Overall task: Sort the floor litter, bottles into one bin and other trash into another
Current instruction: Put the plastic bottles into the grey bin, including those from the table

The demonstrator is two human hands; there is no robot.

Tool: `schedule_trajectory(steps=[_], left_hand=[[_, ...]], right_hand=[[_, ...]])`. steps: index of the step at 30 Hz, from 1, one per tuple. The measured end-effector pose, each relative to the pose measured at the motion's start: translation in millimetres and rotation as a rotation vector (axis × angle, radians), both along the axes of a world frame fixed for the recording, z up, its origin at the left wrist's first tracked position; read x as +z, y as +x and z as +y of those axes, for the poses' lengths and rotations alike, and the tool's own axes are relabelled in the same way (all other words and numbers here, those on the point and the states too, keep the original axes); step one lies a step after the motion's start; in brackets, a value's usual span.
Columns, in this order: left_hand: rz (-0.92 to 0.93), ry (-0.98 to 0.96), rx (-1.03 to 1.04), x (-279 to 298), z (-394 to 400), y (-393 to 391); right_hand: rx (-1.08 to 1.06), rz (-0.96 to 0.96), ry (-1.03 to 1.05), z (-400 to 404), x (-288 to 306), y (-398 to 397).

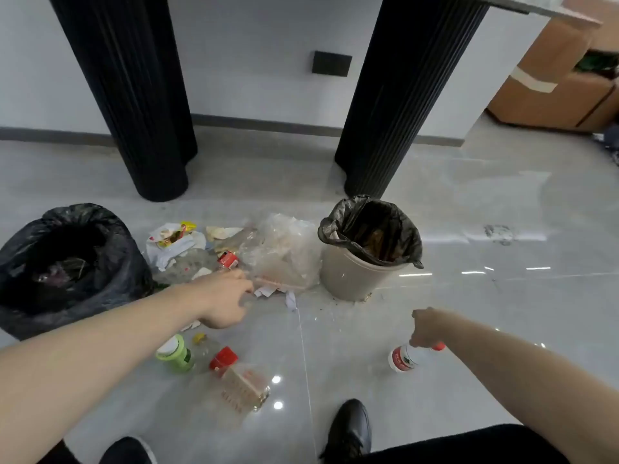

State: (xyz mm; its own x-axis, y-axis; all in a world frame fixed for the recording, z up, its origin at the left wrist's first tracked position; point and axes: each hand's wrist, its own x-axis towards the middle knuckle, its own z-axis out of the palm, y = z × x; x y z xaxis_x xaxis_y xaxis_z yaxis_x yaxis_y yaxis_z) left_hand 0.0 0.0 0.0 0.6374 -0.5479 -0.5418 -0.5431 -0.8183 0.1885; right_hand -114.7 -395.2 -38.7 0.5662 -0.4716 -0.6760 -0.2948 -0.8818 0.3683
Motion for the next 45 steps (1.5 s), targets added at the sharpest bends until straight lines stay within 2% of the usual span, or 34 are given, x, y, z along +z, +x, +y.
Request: schedule_trajectory(steps=[6,9,13,16,19,24,29,32,36,40,45], left_hand=[[-0.016,0.048,0.041,-3,15,9],[-0.043,0.041,0.047,-3,18,11],[-0.049,0.024,0.026,-3,22,6],[-0.041,0.004,0.022,-6,23,1],[-0.025,-0.009,0.020,-8,23,-3],[0.007,0.013,0.042,-8,30,-4],[0.002,0.035,0.080,-8,38,4],[-0.005,0.049,0.092,-4,45,9],[-0.008,0.054,0.122,-3,57,17],[0.009,0.054,0.173,3,64,26],[-0.023,0.021,0.215,11,63,34]], right_hand=[[0.100,0.156,-0.010,1,-12,-14],[0.056,0.124,0.010,5,-20,-13],[0.140,0.171,-0.030,-2,-39,-26],[0.121,0.093,0.019,-6,-46,-28],[-0.011,-0.125,0.077,-10,-48,-27],[0.015,-0.214,0.178,12,-49,-18],[-0.102,-0.387,0.384,42,-40,9],[-0.185,-0.401,0.478,59,-33,21],[-0.084,-0.343,0.568,90,-28,35],[-0.036,-0.443,0.618,109,10,59],[-0.123,-0.709,0.716,104,89,70]])
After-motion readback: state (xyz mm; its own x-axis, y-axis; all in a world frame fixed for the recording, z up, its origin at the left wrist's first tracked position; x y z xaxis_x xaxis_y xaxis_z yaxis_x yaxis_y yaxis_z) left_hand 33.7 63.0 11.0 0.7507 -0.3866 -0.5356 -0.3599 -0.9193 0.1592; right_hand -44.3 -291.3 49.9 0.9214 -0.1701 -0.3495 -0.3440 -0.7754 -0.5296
